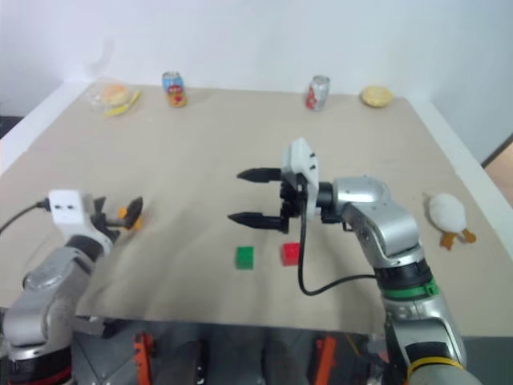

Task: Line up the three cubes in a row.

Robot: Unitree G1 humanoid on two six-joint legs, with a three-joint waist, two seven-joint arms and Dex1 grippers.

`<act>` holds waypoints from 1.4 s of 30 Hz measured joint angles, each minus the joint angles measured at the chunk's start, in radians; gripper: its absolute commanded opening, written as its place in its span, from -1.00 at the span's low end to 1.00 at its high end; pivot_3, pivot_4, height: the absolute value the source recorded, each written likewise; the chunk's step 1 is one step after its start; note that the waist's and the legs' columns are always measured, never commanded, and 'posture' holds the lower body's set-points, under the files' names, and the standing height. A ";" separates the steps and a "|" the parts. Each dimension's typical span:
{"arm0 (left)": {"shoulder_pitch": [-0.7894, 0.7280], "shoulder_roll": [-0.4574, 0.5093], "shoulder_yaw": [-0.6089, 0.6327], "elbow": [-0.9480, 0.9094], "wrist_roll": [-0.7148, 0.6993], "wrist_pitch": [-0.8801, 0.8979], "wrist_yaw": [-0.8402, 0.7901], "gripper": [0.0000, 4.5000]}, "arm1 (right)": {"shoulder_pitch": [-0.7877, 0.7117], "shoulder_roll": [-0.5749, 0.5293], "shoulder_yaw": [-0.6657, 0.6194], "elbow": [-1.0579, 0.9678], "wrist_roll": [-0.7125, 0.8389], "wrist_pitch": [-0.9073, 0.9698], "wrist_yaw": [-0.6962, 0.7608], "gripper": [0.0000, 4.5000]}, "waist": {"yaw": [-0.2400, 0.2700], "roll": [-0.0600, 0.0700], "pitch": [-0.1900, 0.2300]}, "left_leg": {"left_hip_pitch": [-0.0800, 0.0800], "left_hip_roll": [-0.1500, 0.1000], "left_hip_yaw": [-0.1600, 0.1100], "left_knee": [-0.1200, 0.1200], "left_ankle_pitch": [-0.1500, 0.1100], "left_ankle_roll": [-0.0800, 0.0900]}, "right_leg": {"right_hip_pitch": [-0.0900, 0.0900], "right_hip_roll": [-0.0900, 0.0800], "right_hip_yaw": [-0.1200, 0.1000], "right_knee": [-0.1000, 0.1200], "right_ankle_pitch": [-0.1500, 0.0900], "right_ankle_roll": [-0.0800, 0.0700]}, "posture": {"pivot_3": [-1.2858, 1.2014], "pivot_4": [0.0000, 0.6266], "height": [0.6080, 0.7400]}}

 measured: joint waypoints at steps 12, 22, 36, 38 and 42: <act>-0.043 -0.050 -0.053 0.141 0.122 -0.086 0.119 0.98 | -0.012 0.009 0.002 0.016 -0.029 -0.007 0.033 1.00 | -0.001 0.000 0.000 | 0.000 0.001 0.000 -0.001 0.000 0.000 | -0.001 0.001 0.000 0.000 0.000 -0.001 | 0.03 -0.52 0.94; -0.083 -0.050 -0.081 0.228 0.149 -0.127 0.117 0.01 | -0.012 0.009 0.002 0.016 -0.038 -0.006 0.032 1.00 | -0.001 0.000 0.000 | 0.000 0.001 0.000 -0.001 0.000 0.000 | -0.001 0.001 0.000 0.000 0.000 -0.001 | 0.03 -0.52 0.94; -0.111 0.132 -0.215 0.219 -0.011 -0.247 -0.369 -0.38 | 0.012 -0.063 -0.057 -0.017 0.003 0.029 0.045 1.00 | -0.001 0.000 0.000 | -0.001 0.000 0.002 -0.003 0.000 -0.001 | -0.002 -0.001 0.000 -0.001 -0.001 -0.002 | 0.03 -0.52 0.94; -0.111 0.185 -0.252 0.209 -0.049 -0.283 -0.510 -0.38 | 0.036 -0.095 -0.066 -0.047 0.016 0.042 0.058 1.00 | -0.001 0.000 0.000 | 0.000 0.000 0.002 -0.004 0.000 -0.001 | -0.002 -0.001 0.000 -0.002 -0.001 -0.003 | 0.03 -0.52 0.94; -0.115 0.321 -0.348 0.254 -0.068 -0.404 -0.832 -0.38 | 0.102 -0.123 -0.088 -0.102 0.034 0.068 0.044 1.00 | -0.004 0.002 0.000 | 0.000 0.001 0.003 -0.007 -0.001 -0.001 | -0.005 0.000 0.000 -0.001 -0.003 -0.004 | 0.03 -0.52 0.94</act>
